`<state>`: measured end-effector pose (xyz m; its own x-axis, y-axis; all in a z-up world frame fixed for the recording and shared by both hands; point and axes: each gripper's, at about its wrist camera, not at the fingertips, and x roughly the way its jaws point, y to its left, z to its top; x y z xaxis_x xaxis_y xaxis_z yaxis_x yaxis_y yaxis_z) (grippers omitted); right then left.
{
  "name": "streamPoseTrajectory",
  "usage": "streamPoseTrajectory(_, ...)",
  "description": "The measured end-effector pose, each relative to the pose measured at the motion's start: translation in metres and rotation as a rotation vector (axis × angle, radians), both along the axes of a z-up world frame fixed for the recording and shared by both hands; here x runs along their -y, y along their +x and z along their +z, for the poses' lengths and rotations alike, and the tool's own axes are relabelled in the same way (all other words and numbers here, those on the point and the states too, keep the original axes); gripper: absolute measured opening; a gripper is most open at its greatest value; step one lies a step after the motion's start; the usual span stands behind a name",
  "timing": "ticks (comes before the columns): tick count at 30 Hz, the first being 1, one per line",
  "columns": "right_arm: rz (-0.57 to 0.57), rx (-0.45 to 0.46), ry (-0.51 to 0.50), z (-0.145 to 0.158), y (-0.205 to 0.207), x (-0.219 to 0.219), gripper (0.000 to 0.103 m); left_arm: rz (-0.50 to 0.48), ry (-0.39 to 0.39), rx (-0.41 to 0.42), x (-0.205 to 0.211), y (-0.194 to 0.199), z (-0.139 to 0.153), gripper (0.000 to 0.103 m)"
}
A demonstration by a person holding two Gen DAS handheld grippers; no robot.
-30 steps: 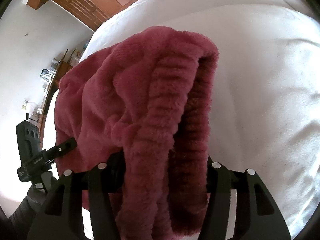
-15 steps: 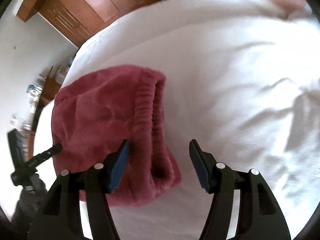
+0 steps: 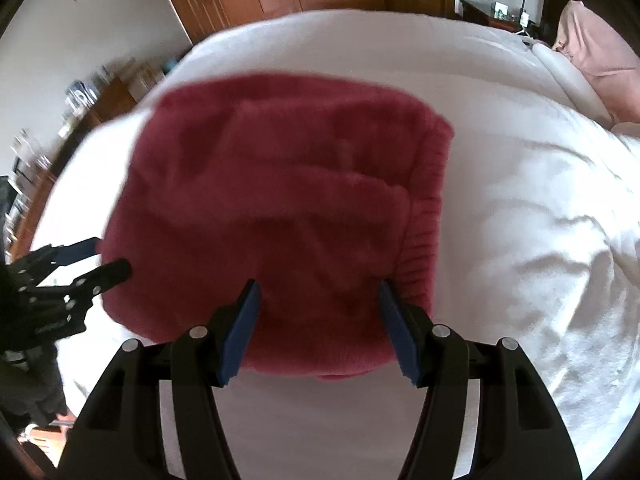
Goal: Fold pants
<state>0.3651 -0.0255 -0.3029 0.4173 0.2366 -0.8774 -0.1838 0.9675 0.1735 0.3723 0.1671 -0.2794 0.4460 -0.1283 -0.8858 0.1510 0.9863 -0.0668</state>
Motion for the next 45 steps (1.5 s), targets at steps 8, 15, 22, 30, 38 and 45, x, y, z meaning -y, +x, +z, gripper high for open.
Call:
streamPoseTrajectory(8,0.023,-0.027,-0.085,-0.041,0.020,-0.006,0.062,-0.013,0.057,-0.027,0.020,0.009,-0.033,0.085)
streamPoseTrajectory(15,0.029,-0.032,-0.083,-0.036,0.017,-0.006,0.062,0.015,0.111,-0.032,0.032,0.008,-0.029,0.085)
streamPoseTrajectory(22,-0.017,0.037,0.018,0.016,-0.022,0.014,0.064,0.078,0.127,-0.007,0.034,-0.009,0.005,0.084)
streamPoseTrajectory(30,-0.078,0.162,0.071,0.086,-0.067,0.034,0.084,0.113,0.159,0.107,0.051,-0.041,0.076,0.087)
streamPoseTrajectory(38,-0.086,0.298,0.122,0.157,-0.094,0.040,0.094,0.112,0.174,0.227,0.068,-0.070,0.145,0.093)
streamPoseTrajectory(45,-0.043,0.397,0.130,0.205,-0.118,0.033,0.100,0.129,0.214,0.357,0.073,-0.097,0.203,0.097)
